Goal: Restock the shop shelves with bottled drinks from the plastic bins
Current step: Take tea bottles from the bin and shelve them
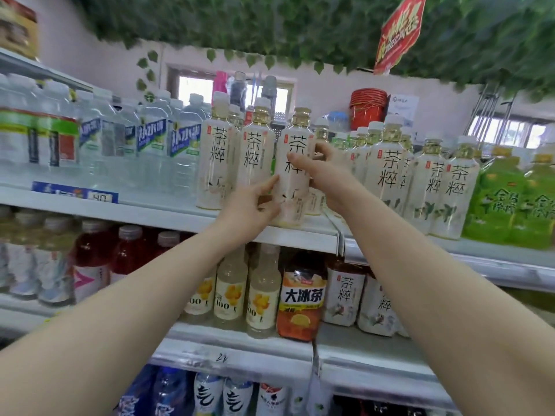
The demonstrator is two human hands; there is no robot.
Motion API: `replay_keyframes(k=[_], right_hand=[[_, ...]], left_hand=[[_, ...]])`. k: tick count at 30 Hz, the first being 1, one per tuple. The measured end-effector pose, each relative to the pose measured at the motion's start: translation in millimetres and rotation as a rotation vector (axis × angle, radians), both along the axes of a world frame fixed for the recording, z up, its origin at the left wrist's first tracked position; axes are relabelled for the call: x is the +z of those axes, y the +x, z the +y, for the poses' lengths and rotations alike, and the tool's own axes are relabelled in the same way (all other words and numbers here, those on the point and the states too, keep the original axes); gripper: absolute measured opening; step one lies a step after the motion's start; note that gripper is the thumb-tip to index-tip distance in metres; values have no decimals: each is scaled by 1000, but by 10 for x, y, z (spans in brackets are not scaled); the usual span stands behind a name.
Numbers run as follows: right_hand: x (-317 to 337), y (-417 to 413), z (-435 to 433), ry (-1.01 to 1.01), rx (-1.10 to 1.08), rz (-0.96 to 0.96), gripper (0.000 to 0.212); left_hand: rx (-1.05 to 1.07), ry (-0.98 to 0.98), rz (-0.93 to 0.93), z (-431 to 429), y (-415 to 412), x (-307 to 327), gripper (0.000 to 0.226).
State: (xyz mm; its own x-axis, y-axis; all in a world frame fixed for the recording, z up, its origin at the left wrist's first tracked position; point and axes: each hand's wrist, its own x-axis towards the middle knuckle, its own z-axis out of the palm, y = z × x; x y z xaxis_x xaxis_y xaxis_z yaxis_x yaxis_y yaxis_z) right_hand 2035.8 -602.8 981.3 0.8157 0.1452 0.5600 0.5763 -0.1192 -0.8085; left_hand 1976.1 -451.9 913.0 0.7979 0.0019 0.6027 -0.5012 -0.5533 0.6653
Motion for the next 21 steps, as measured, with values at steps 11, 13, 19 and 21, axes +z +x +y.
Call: replay_keyframes(k=[11,13,19,21], right_hand=[[-284,64,-81,-112,48,92,54],[-403,49,-138,-194,50,93,55],[-514,86,-177,-285,7,50,55],[-517,98,-170,-293,2,47,54]], left_hand=[[0,138,-73,47,135,-197,71],[-4,144,-62,55,155,-212,74],[21,224,-16,66,219,-174,78],[33,251,-5,60,244,-160,79]])
